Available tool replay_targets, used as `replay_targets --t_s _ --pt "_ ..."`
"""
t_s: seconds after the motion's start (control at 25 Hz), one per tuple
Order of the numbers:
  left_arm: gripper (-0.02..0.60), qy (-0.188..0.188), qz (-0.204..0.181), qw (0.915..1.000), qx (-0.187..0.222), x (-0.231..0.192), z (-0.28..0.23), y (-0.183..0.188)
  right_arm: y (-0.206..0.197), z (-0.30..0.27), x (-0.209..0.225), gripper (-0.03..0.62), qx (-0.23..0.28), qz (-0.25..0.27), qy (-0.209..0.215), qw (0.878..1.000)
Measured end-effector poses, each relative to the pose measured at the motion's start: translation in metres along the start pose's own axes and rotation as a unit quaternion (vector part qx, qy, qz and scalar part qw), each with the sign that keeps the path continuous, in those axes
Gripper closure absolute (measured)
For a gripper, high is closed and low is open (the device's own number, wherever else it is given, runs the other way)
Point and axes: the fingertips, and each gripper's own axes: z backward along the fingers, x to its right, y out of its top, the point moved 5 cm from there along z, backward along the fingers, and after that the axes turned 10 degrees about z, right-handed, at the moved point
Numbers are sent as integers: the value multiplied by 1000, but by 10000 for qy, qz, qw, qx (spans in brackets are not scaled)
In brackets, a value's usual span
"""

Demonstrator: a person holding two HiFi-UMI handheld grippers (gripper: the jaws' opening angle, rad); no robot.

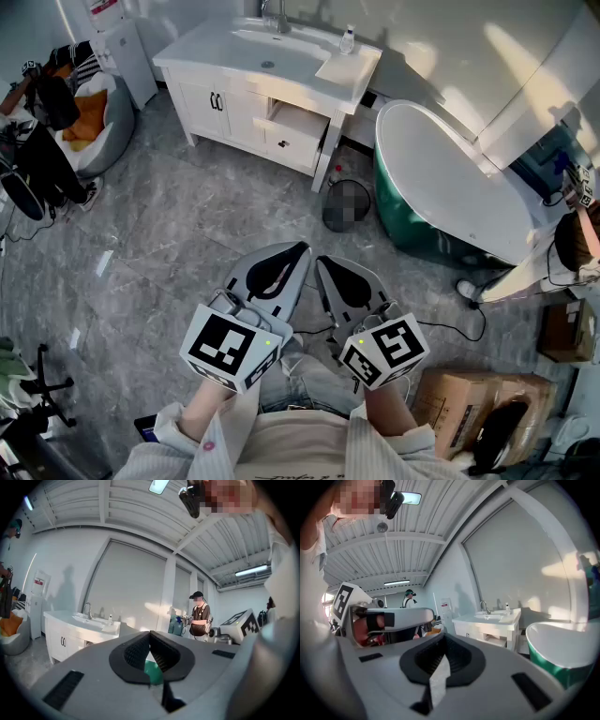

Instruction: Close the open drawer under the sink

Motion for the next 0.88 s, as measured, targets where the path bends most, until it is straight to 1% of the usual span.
replay_targets --t_s 0.28,0.44,0.68,0.88 --pt "565 156 -1 9999 16 14 -6 -7 -2 15 13 585 66 -37 79 9999" --pt "565 282 -29 9996 -2 14 -3 -8 -5 18 17 585 71 -100 95 9999" --pt "565 511 -22 9987 49 -3 -3 -4 -8 6 21 585 30 -137 182 9997" --pt "565 575 52 9983 17 -24 -13 -2 -10 -16 30 585 -51 -169 239 9996"
